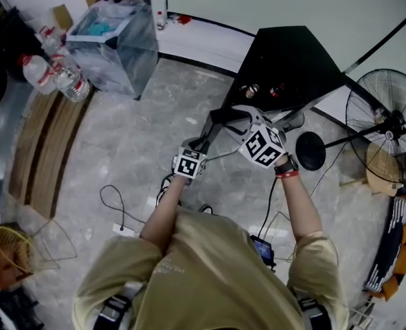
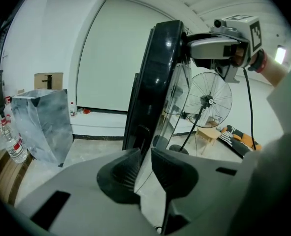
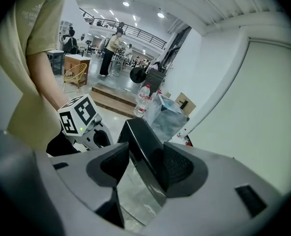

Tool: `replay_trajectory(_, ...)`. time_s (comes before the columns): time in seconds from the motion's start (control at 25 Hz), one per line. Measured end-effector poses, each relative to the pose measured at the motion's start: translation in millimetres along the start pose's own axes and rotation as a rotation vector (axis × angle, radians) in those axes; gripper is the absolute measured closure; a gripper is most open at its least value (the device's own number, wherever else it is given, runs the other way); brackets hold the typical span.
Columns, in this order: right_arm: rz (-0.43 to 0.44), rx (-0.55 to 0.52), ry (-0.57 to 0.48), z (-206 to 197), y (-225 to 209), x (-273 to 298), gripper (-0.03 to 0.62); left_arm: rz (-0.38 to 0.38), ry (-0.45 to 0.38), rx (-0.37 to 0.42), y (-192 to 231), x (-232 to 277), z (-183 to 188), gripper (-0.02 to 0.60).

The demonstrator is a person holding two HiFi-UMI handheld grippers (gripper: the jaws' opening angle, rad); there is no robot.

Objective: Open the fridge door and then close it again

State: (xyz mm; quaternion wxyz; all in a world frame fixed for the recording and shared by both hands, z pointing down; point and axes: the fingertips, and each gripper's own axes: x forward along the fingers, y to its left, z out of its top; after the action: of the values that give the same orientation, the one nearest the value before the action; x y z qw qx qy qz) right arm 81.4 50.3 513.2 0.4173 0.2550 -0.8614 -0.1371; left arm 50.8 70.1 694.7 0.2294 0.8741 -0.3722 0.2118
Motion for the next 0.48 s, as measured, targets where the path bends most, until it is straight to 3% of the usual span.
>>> replay_trajectory(0.24, -0.041, 0.03, 0.011, -2.0, -12.5, 8.5, 0.359, 0.026, 0.022, 0.051, 9.3, 15.1, 8.7, 0.505)
replay_trajectory(0.48, -0.045, 0.062, 0.036, 1.4, -25.6, 21.0, 0.362, 0.032, 0.011, 0.046, 26.2, 21.1, 17.5, 0.508)
